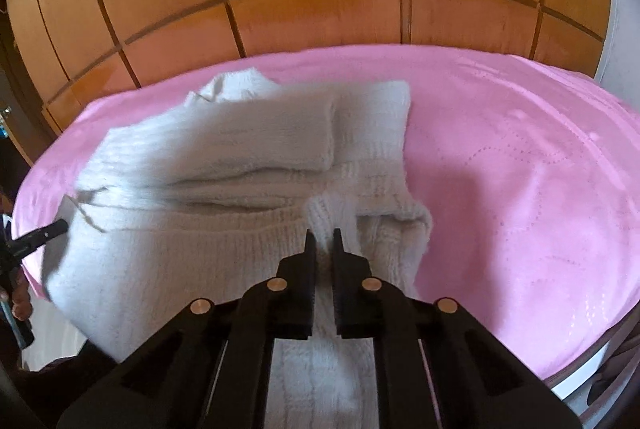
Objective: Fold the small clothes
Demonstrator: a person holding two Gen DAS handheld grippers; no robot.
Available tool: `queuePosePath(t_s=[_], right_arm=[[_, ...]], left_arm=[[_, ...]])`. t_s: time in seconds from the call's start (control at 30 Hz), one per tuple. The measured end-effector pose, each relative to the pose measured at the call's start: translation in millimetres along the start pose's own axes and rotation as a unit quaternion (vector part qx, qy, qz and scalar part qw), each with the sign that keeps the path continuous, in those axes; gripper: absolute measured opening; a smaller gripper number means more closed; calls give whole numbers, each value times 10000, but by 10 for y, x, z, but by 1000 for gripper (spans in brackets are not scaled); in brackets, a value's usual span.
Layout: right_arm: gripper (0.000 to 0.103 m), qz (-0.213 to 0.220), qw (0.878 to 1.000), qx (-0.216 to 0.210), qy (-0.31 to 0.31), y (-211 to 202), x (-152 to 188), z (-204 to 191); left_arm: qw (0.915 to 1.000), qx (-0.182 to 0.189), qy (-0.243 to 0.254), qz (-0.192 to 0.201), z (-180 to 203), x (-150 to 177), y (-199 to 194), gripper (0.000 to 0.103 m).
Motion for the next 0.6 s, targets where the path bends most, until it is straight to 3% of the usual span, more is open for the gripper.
queuePosePath(t_s=[0.13, 0.27, 0.43, 0.6], right_arm=[[6, 366, 9992, -157, -47, -353, -130, -83], [6, 753, 9968, -251, 51, -480, -427, -55], [5, 1120, 9932, -185, 240, -249, -973, 64], [5, 1085, 9929, 122, 463, 282, -1419, 268]], left_arm=[[9991, 183, -117, 369, -21, -63, -396, 5], [9969, 306, -214, 691, -21, -317, -515, 5], [9937, 216, -343, 1043, -66, -847, -346, 5], [9940, -162, -529, 939, -177, -1307, 122, 5]])
Point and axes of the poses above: each gripper's, at about its wrist camera, not at the fingertips, and y roughly the way its jaws point, z to its right, x to its underside, the point moved 2 cm from there along y, roughly the way its jaws point, and after that the axes turned 9 degrees about -x, right-handed, at the moved point
